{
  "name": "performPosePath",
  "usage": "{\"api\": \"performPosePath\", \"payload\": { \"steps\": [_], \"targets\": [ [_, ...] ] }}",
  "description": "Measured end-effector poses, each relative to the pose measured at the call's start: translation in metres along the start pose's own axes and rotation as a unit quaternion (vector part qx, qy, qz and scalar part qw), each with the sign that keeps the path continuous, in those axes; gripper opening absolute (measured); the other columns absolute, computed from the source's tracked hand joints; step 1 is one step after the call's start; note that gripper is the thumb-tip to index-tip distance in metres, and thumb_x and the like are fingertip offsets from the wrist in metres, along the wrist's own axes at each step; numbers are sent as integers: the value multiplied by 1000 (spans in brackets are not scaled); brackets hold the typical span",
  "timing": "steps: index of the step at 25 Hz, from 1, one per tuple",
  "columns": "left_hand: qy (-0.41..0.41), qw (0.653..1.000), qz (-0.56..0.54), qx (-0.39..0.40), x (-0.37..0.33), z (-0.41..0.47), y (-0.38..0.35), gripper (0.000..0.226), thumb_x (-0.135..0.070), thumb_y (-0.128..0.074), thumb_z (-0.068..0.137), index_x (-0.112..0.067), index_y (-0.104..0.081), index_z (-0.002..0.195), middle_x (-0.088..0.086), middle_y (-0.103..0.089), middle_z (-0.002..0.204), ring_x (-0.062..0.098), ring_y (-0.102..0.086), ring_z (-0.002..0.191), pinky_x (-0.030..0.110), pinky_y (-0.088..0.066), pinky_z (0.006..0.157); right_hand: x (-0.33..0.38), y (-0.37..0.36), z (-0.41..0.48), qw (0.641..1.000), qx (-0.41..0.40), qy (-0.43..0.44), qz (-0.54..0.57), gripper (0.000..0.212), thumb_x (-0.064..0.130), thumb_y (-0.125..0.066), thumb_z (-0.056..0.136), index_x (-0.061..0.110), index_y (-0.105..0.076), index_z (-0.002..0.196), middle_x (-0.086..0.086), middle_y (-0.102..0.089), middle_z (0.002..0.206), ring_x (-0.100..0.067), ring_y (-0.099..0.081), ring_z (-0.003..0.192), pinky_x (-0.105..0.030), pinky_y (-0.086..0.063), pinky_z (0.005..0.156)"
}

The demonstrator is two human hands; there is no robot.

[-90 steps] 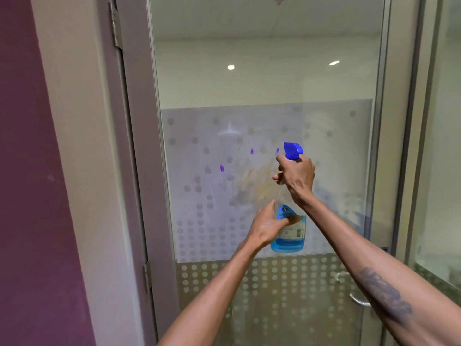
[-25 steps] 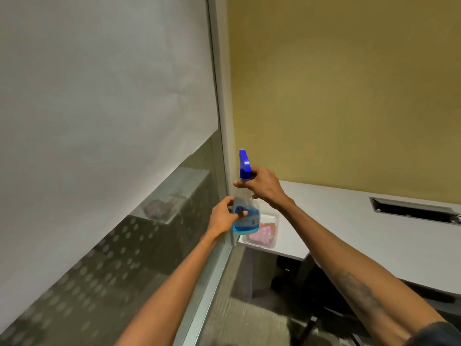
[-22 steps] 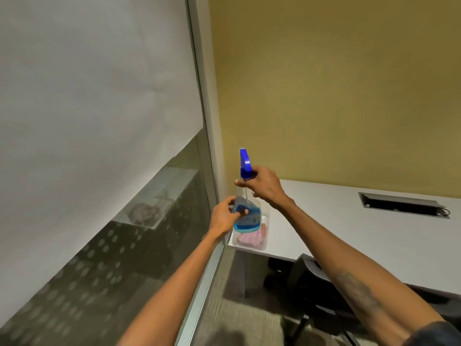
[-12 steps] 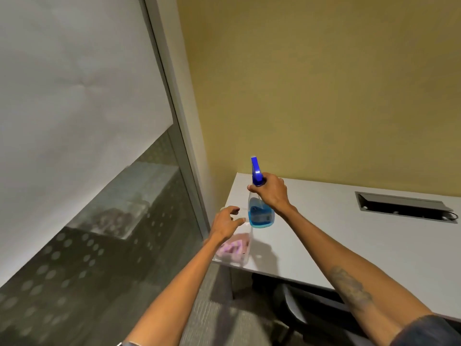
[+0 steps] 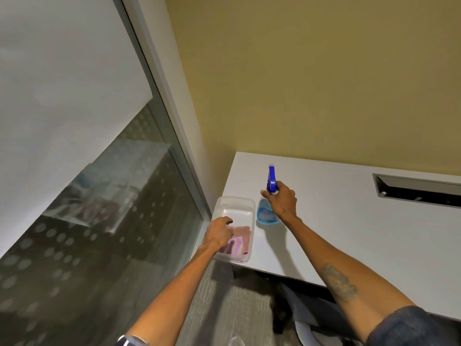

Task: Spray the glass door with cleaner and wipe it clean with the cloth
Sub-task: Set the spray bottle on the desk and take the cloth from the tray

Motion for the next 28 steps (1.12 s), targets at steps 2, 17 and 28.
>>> {"api": "performPosePath", "payload": {
  "steps": [2,17,28],
  "targets": [
    [-2,999,29,29,11,22,-10,40,-13,-59,102,-12,-59,142,9,-63,143,28,-62,129,42,-47,112,-13,-15,12,1000,-3,-16,9,33,24,-73,95,2,-62,118,-19,-70,114,-27,-57,92,-31,-40,81],
    [-89,905,374,181,50,129,-60,38,-7,-51,103,-6,-45,140,17,-55,141,33,-49,132,45,-44,106,-62,-46,45,998,-20,-55,8,40,32,-73,96,7,-59,124,-11,-68,110,-33,-66,100,-41,-53,89],
    [-117,874,457,114,36,131,-46,38,-14,-56,100,-9,-57,137,13,-50,144,32,-39,141,47,-30,119,-59,-46,14,994,-46,-94,27,63,7,-61,102,9,-31,157,-15,-50,154,-37,-56,133,-46,-50,105]
  ]
}}
Point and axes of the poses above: each hand's wrist, its own z-axis towards the middle knuckle, its own y-axis out of the back of the hand, x = y × z, the point moved 3 cm from there along z, towards the middle knuckle
